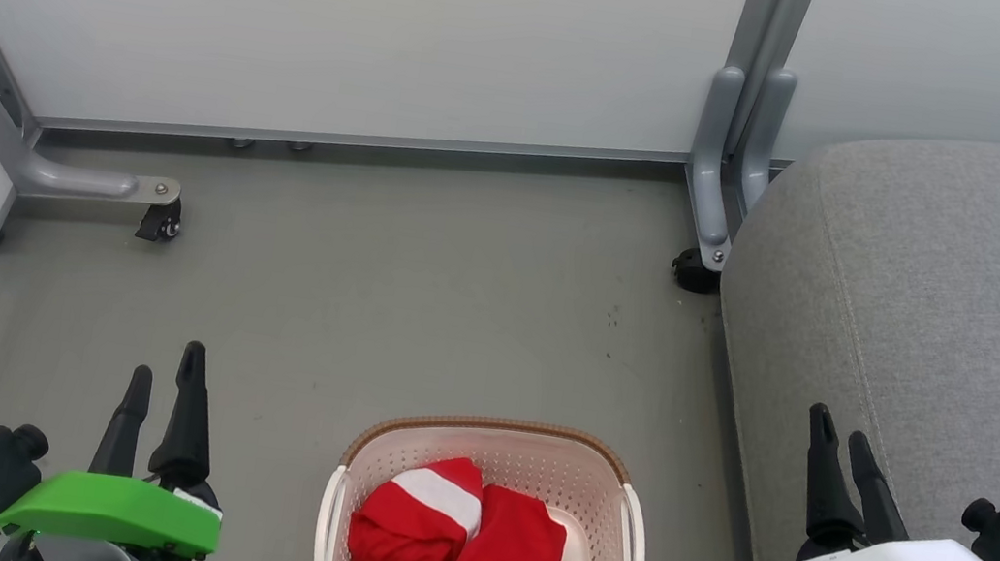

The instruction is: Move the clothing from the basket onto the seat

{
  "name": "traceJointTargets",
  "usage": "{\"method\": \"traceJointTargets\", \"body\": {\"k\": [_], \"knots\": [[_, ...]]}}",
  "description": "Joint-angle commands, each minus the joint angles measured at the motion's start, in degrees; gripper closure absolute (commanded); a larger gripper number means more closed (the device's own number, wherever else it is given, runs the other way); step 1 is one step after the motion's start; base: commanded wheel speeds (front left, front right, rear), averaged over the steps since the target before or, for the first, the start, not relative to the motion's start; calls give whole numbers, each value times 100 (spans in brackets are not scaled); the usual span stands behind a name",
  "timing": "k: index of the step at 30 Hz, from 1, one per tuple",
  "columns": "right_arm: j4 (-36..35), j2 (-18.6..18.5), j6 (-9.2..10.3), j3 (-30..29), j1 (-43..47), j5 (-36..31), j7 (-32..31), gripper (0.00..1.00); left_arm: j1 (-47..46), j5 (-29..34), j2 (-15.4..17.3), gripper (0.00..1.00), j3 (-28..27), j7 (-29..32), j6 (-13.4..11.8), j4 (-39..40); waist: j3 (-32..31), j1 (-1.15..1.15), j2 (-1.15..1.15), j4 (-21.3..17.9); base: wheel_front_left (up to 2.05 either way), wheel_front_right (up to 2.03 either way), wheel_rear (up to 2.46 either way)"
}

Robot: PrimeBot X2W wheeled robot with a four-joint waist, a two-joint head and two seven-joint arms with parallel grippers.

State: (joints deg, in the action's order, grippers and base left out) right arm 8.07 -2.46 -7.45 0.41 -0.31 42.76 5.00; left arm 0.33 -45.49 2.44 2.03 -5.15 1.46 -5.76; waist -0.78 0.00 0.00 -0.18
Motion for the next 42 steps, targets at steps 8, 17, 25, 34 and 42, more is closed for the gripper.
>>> {"method": "traceJointTargets", "body": {"k": [8, 17, 25, 34, 42], "knots": [[-129, -32, -3, 179, -15, -712, 188, 0, 0, 699, 40, 0, 116, -170, -89, 204, 10, 0, 0, -5, 0, 0, 0], [-156, -37, -3, 305, 58, -1313, 332, 0, 55, 1268, 44, 0, 249, -320, -135, 289, -30, 0, 0, 1, 0, 0, 0], [-192, -40, -4, 392, 106, -1751, 447, 0, 123, 1702, 47, 0, 321, -434, -178, 341, -78, 0, 0, 0, 0, 0, 0], [-208, -44, -4, 461, 171, -2216, 572, 0, 222, 2221, 50, 0, 414, -558, -186, 367, -149, 0, 0, -4, 0, 0, 0], [-203, -46, -4, 491, 232, -2569, 674, 0, 326, 2664, 52, 0, 452, -659, -132, 367, -229, 0, 0, -9, 0, 0, 0]]}}
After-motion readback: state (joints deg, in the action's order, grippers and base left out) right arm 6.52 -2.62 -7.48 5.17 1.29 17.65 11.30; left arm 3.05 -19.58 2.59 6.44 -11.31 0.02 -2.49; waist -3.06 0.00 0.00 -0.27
